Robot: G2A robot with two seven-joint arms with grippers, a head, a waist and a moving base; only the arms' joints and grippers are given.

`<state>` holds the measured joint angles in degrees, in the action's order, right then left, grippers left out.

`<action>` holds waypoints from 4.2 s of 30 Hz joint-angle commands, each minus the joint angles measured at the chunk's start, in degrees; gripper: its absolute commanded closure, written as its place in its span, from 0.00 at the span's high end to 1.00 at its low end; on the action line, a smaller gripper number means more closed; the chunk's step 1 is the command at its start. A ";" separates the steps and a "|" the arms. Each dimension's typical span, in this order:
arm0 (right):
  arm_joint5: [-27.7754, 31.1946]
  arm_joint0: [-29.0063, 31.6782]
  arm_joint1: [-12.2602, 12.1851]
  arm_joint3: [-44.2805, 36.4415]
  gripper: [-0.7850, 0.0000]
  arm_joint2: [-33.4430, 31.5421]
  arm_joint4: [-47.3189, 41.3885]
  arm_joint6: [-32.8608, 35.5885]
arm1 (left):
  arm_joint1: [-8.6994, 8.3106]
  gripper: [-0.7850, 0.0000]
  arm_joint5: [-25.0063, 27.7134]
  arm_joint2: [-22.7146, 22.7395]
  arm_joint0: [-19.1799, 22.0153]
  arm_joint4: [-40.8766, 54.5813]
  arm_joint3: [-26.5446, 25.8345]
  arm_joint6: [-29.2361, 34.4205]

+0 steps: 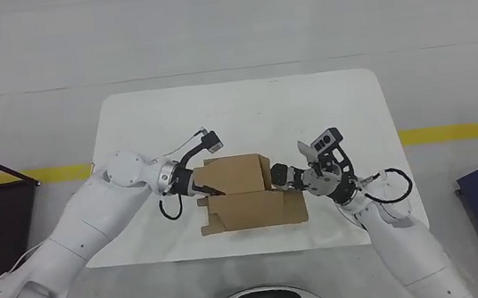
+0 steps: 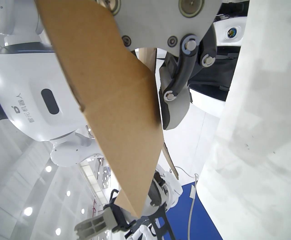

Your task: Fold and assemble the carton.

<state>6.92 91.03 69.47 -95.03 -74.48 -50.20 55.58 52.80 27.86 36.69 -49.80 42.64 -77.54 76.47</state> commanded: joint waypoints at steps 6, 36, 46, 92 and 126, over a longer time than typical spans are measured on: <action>-0.83 0.19 -0.42 0.28 0.84 -1.88 1.08 -0.17 | -0.73 0.00 0.77 1.53 -0.79 2.28 0.73 -0.78; -6.54 -0.59 -1.38 -0.50 0.68 1.41 4.26 6.84 | 0.63 0.00 -1.88 0.71 -0.10 1.58 4.58 1.87; -5.23 -0.35 -1.66 -1.04 0.76 1.65 7.77 3.56 | 0.65 0.00 -3.35 3.12 -1.20 4.88 4.03 3.34; 7.73 2.59 -1.54 -4.79 0.42 7.47 16.12 -6.94 | 5.31 0.00 -9.19 6.59 -1.58 -1.61 11.30 9.16; -4.96 -1.90 -1.71 -1.82 0.73 8.72 12.02 -8.58 | 3.89 0.00 -4.73 3.20 0.74 -11.28 9.34 4.69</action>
<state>2.16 89.28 67.74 -96.93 -65.92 -38.19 47.19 56.90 22.74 39.85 -48.89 31.80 -67.73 81.58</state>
